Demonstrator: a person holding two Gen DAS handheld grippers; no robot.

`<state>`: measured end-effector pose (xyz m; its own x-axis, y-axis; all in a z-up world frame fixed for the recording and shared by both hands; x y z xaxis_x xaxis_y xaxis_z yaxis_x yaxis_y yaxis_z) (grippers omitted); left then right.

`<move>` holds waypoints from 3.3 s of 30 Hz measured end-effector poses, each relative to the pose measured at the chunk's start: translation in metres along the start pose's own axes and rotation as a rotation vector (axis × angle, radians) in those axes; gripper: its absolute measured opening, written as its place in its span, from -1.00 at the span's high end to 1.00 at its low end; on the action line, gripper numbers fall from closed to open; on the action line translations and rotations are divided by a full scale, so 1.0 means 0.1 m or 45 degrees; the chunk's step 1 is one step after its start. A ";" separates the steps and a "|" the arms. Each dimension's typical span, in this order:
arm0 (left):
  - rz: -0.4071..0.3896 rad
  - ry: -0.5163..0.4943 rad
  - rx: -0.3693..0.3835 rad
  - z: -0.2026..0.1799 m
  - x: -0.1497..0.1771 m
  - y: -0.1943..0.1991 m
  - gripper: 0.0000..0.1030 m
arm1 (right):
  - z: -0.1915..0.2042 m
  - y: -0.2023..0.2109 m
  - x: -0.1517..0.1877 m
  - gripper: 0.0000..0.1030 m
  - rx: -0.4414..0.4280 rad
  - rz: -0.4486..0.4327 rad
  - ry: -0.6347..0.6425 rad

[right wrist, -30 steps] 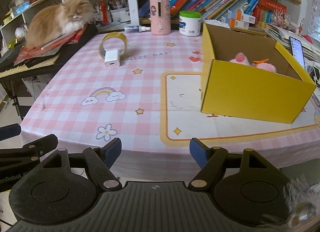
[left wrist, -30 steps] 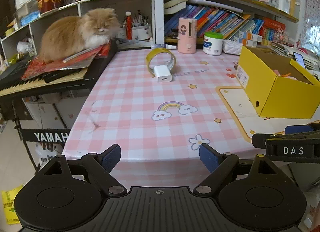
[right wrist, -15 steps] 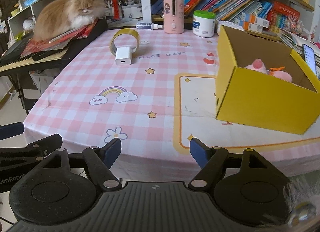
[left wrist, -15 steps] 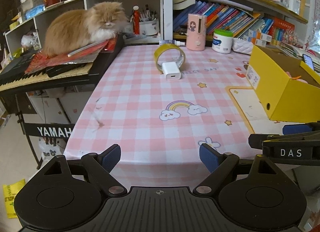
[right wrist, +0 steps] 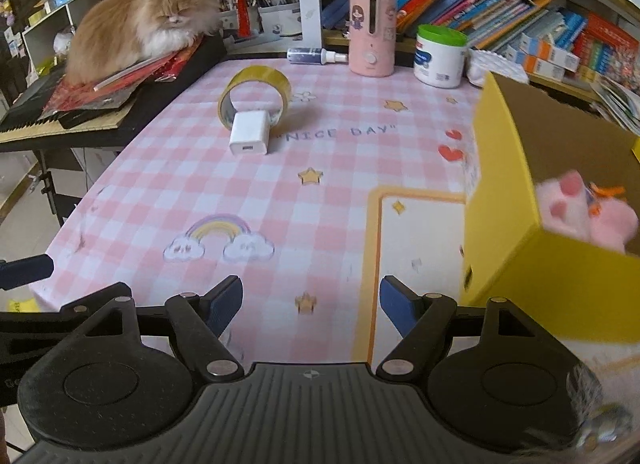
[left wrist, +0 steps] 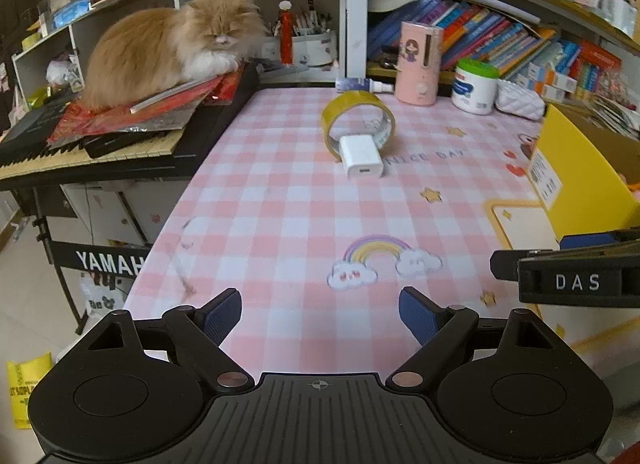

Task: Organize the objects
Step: 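Withdraw both open tools from the box toward the tape roll and white plug, then grasp the white charger plug with the left tool while the right tool grasps the yellow tape roll, then lift and carry the plug and tape roll with both tools toward the yellow box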

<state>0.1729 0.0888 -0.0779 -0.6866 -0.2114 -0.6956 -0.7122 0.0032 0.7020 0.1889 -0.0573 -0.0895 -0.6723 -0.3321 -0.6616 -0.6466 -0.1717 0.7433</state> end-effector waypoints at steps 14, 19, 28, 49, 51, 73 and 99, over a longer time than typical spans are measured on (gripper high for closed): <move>-0.015 0.052 -0.020 -0.23 -0.53 -0.59 -0.70 | -0.37 -0.47 -0.78 -0.44 -0.039 -0.074 -0.003; -0.049 0.031 -0.024 -0.40 -0.71 -0.87 -0.68 | -0.51 -0.62 -1.13 -0.44 -0.036 -0.126 0.003; -0.026 0.033 -0.011 -0.65 -0.88 -1.40 -0.39 | -0.66 -0.85 -1.45 -0.44 -0.039 -0.150 0.034; 0.101 0.121 0.005 -0.52 -0.71 -1.59 0.20 | -0.38 -1.42 -1.67 -0.45 -0.181 -0.081 0.211; 0.104 0.158 -0.006 -0.44 -0.69 -1.50 0.20 | -0.30 -1.51 -1.68 -0.45 -0.185 -0.073 0.235; 0.013 0.272 -0.028 -0.05 -0.63 -0.75 0.20 | -0.18 -1.52 -1.81 0.78 -0.090 -0.221 0.326; -0.057 0.267 0.106 0.17 -0.26 0.04 0.20 | -0.15 -0.22 -0.70 0.82 -0.065 -0.186 0.118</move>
<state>0.1854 0.1105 -0.0601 -0.6147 -0.4115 -0.6729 -0.7570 0.0680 0.6499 0.2556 -0.0441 -0.0585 -0.5352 -0.3838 -0.7525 -0.7140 -0.2705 0.6458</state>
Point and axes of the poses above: each gripper's, at about its wrist camera, not at the fingertips, and y roughly against the way its jaws point, z to its left, x to its underside, the point moved 10 cm from there along -y, roughly the way its jaws point, and after that the axes turned 14 degrees about y, right-handed, at the moved point
